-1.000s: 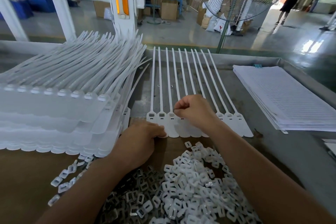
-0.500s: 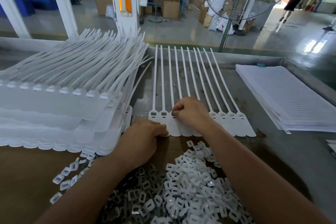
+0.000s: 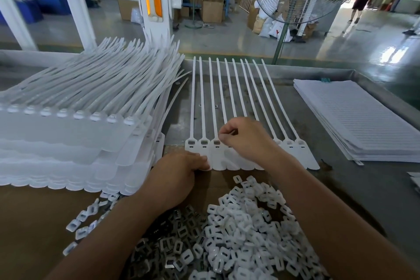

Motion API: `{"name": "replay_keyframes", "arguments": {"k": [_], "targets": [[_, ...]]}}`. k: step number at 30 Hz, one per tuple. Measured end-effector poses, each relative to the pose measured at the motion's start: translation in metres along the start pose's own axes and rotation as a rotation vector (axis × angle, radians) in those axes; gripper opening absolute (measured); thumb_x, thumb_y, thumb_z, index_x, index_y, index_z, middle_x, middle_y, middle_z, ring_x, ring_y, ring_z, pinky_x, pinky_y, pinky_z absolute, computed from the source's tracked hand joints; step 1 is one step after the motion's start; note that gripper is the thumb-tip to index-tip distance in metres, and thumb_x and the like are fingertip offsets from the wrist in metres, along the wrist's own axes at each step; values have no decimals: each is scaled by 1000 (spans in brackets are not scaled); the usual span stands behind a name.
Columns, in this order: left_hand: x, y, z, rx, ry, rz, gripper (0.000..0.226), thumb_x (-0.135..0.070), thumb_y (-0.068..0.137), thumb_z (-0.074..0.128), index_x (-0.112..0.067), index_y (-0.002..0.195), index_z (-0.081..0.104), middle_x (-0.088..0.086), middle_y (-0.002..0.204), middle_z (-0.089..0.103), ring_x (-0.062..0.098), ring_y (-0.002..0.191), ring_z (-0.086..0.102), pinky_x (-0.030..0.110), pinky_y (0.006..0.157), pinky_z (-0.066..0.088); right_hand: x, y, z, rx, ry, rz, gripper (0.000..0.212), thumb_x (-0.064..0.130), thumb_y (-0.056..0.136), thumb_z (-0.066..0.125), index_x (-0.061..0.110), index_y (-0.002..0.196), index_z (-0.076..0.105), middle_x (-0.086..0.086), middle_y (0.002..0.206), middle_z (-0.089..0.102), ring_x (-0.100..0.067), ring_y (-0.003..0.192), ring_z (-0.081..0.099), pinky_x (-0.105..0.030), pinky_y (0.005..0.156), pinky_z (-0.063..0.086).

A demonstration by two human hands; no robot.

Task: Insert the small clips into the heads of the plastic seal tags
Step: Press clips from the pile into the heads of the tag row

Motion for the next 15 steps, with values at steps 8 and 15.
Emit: {"name": "replay_keyframes", "arguments": {"k": [8,15], "targets": [[3,1,-8,-23,-180,-34,43,9,80,43,-19,96,73,-4,104,69,-7,84,55,-4,76,34,67,-77,34,358,-74,-309,15,23,86,61,19,95,72,13,85,67,7,74,56,-11,73,45],[14,5,-3,-81,-267,-105,36,12,82,48,-10,95,73,1,112,66,0,100,54,-11,78,27,76,-93,76,377,-276,-414,32,13,87,54,16,118,62,-7,117,53,-23,106,50,-41,89,45]]}}
Point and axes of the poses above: each hand's wrist, its own y-axis towards the middle knuckle, its own z-axis out of the palm, x = y × z, the point moved 10 cm from there along y, towards the middle knuckle
